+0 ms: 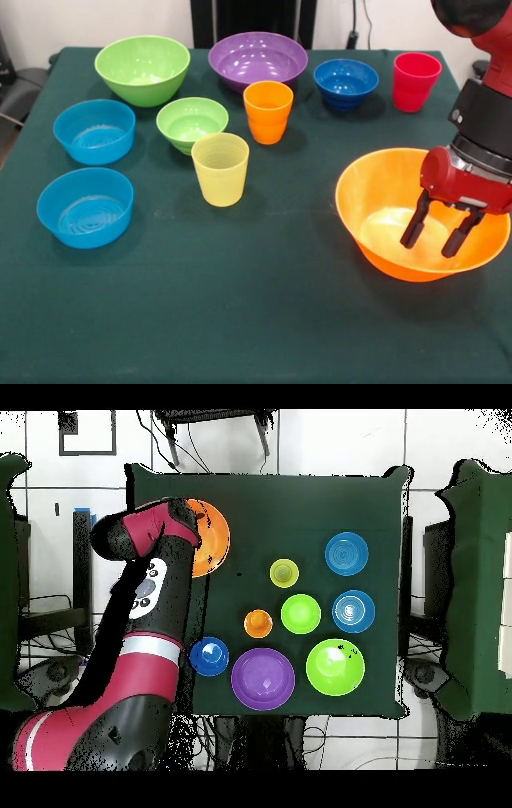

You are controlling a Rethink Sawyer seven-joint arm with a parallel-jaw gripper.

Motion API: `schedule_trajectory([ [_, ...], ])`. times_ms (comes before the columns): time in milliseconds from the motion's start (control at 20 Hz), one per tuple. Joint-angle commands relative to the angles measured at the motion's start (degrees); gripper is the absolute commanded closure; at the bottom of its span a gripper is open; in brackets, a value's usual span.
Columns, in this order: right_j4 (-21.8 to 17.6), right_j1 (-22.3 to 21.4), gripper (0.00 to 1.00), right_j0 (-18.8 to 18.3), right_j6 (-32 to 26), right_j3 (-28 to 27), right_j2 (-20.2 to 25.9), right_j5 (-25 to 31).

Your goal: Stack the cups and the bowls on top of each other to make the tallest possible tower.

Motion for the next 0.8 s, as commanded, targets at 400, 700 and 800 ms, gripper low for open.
schedule_trajectory([
  [400, 4.88, 1.13, 0.00, -3.61, 1.02, -13.57, 5.71, 21.57],
  [700, 7.30, 6.07, 0.00, -5.06, 1.54, -26.09, 4.72, 29.38],
  [800, 7.96, 7.21, 0.00, -5.50, 1.28, -28.75, 4.39, 31.00],
])
